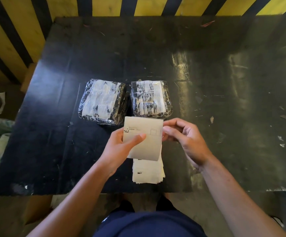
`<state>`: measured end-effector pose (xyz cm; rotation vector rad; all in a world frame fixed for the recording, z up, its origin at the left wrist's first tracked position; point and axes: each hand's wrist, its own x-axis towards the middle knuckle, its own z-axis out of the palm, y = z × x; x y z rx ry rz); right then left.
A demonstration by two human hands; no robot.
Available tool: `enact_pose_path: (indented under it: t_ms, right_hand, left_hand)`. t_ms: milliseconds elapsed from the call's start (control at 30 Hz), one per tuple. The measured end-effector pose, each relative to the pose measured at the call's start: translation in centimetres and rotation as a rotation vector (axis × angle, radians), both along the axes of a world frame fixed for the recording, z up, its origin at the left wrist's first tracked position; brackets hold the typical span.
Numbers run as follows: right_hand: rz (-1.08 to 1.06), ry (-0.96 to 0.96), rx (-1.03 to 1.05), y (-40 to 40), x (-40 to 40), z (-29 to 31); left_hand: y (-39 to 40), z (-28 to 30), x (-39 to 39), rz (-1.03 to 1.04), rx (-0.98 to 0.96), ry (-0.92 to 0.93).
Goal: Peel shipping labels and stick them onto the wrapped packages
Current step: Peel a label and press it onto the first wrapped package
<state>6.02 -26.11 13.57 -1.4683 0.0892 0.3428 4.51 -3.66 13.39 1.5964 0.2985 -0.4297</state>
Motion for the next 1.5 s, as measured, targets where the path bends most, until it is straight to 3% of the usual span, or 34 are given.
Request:
enact_pose_path:
  t_ms: [500, 1500]
  right_hand:
    - [0.118, -0.044, 0.115, 0.3, 1.9, 3.7]
    - [0.145, -0.053, 0.1, 0.2, 2.0, 3.8]
  left_hand:
    - [1.3, 2.5, 0.1, -0.022, -0.169, 0.029]
    - [1.5, 2.3, 0.6, -0.086, -0.15, 0.042]
